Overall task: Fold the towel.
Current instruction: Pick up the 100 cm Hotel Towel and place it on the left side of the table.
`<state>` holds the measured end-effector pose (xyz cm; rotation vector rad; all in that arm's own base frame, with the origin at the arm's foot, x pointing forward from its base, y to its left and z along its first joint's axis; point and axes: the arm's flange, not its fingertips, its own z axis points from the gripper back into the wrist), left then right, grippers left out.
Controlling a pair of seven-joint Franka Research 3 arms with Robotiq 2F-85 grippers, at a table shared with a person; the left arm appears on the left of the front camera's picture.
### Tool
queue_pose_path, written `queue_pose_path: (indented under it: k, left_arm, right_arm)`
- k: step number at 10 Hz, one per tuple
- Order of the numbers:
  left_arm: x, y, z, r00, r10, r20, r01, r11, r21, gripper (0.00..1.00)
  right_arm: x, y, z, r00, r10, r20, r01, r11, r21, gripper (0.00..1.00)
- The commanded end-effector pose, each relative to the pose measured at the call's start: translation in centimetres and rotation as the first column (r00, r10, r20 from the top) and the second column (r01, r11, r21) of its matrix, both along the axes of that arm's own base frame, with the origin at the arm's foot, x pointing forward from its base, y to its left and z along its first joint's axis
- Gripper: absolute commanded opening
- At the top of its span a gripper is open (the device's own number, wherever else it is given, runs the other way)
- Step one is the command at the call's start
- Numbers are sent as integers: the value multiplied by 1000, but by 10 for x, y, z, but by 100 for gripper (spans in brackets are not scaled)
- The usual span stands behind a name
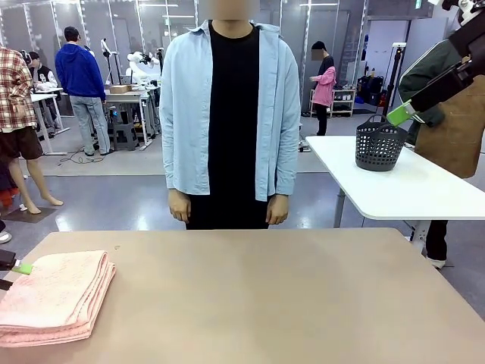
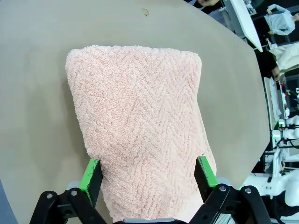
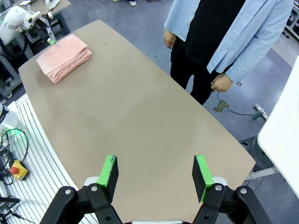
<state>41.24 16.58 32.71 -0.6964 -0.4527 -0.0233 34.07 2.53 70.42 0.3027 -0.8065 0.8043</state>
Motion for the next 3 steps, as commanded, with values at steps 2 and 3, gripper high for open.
queue_pose_path:
  k: [2, 3]
  left_arm:
    - [4, 2, 0, 1000, 8, 2, -8, 1000, -3, 100]
    - [4, 2, 0, 1000, 8, 2, -8, 1000, -3, 100]
  right_arm:
    - [1, 2, 1, 1000, -24, -8, 24, 1000, 2, 81]
    - [1, 2, 1, 1000, -24, -8, 24, 1000, 2, 81]
